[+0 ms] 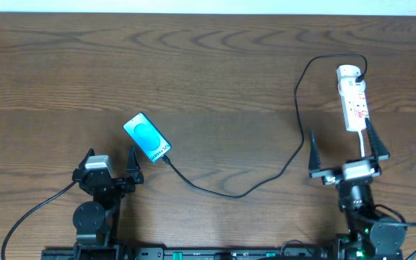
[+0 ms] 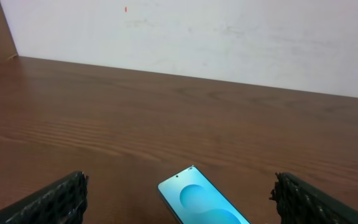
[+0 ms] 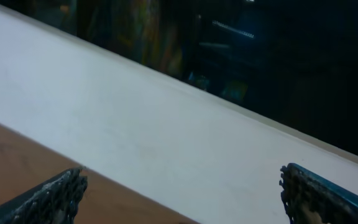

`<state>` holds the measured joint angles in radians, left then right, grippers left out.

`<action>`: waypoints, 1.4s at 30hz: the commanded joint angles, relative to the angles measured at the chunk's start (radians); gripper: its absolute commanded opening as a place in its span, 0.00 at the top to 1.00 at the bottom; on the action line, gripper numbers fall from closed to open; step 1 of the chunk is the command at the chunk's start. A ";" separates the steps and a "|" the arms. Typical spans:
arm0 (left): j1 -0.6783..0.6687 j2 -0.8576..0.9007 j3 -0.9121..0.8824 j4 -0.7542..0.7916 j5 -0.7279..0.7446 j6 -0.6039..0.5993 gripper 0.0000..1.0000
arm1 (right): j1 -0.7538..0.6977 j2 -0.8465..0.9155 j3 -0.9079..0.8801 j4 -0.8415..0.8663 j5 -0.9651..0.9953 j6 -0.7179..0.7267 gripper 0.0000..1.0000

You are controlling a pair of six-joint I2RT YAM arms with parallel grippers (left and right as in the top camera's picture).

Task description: Plug charger to phone and switch on socket

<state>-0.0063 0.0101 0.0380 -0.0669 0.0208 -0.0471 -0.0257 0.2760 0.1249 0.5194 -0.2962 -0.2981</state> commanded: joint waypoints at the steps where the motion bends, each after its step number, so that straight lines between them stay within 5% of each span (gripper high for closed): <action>1: 0.006 -0.006 -0.023 -0.027 -0.006 0.013 0.05 | 0.008 -0.087 -0.095 -0.032 0.002 -0.066 0.01; 10: 0.006 -0.006 -0.023 -0.027 -0.006 0.013 0.05 | 0.029 -0.216 -0.120 -0.383 0.072 -0.055 0.01; 17: 0.006 -0.006 -0.023 -0.027 -0.006 0.012 0.05 | 0.029 -0.262 -0.120 -0.592 0.215 0.169 0.01; 25: 0.006 -0.006 -0.023 -0.027 -0.006 0.013 0.05 | 0.030 -0.264 -0.119 -0.595 0.317 0.346 0.01; 42: 0.006 -0.006 -0.023 -0.027 -0.006 0.013 0.05 | 0.040 -0.264 -0.119 -0.595 0.312 0.353 0.01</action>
